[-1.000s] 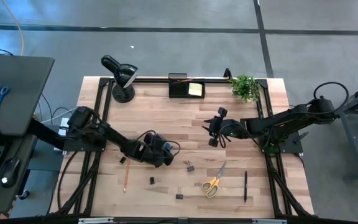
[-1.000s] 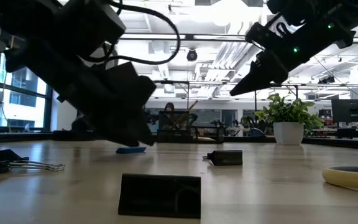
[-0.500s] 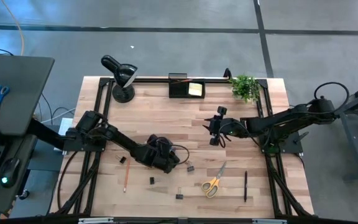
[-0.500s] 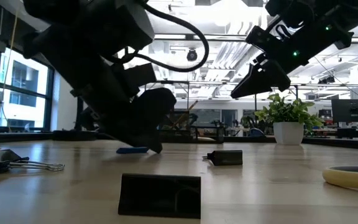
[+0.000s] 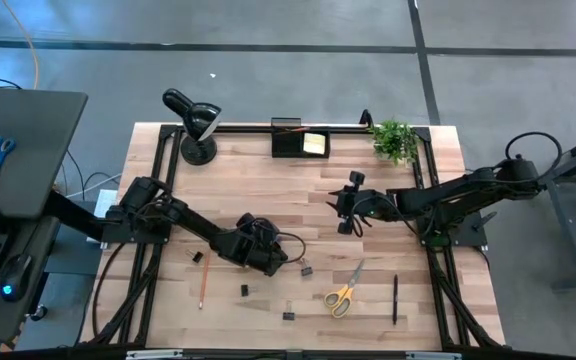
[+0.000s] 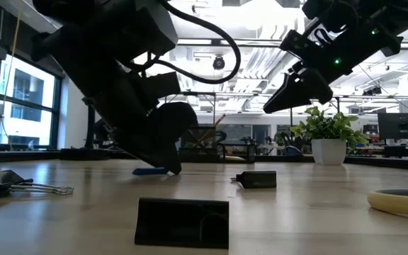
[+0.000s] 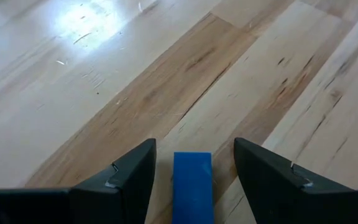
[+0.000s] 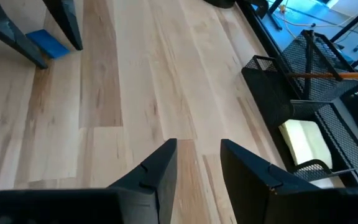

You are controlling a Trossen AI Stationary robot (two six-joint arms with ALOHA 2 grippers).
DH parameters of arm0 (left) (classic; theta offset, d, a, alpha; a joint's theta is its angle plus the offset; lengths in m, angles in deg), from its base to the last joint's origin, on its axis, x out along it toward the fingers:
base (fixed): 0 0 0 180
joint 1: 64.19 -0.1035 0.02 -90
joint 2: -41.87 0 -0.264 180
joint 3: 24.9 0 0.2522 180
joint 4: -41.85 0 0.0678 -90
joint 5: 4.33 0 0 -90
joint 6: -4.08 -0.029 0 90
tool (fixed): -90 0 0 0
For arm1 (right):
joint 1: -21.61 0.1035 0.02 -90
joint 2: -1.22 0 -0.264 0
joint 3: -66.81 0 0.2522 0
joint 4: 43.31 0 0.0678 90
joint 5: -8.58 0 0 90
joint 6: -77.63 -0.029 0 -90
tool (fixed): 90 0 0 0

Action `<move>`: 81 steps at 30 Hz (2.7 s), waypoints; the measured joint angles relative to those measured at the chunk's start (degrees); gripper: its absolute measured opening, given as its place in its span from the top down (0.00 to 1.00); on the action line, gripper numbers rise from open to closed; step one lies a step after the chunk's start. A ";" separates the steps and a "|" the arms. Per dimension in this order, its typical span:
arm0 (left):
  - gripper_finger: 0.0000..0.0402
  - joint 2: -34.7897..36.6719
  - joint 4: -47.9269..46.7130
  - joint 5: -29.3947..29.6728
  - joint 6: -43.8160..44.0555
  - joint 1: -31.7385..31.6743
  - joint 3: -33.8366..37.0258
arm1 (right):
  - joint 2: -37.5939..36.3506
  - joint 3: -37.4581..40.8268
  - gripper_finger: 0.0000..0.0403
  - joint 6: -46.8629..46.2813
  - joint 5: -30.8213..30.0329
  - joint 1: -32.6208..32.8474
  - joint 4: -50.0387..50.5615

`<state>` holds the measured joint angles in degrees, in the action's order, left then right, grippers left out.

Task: Pick and place office supplies into organizer
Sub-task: Put the blue eraser into the black desk organizer

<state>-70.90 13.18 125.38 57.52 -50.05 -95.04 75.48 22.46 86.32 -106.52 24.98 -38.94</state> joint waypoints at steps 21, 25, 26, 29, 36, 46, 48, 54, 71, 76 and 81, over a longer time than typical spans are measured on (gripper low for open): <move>0.49 5.43 27.04 -0.22 -0.09 1.33 18.47 | 0.00 -0.04 0.71 -1.16 1.65 0.00 1.27; 0.55 5.35 26.64 1.28 -1.07 1.77 18.60 | 0.00 -0.04 0.71 -1.16 1.61 0.00 1.44; 0.58 5.35 26.53 1.36 -1.50 1.77 18.62 | 0.00 -0.04 0.71 -1.16 1.60 0.00 1.46; 0.67 5.31 26.27 1.77 -3.20 2.06 18.71 | 0.00 -0.04 0.71 -1.15 1.58 0.00 1.49; 0.79 5.16 27.93 2.31 -6.21 2.45 18.78 | 0.00 -0.04 0.71 -1.16 1.55 0.00 1.51; 0.75 5.22 26.89 1.49 -7.34 2.45 18.61 | 0.00 -0.04 0.71 -0.85 1.44 0.00 1.51; 0.74 5.22 26.69 1.67 -7.16 2.43 18.55 | 0.00 -0.04 0.71 -0.81 1.40 0.00 1.51; 0.76 5.57 26.83 4.01 -11.15 1.56 17.52 | 0.00 -0.04 0.71 -0.08 1.11 0.00 1.37; 0.84 7.90 25.47 -3.48 -39.84 -13.87 7.18 | 0.00 -0.04 0.71 0.13 1.62 -0.01 1.38; 0.82 10.32 24.35 -8.03 -54.98 -21.97 3.31 | 0.00 -0.09 0.71 -0.27 1.57 0.00 2.41; 0.83 10.51 24.17 -15.29 -69.96 -30.32 -0.14 | 0.00 -0.09 0.71 -0.93 1.38 -0.01 2.93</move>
<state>-60.39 37.34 110.08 -12.44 -80.37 -95.18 75.48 22.38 85.39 -105.14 24.97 -36.01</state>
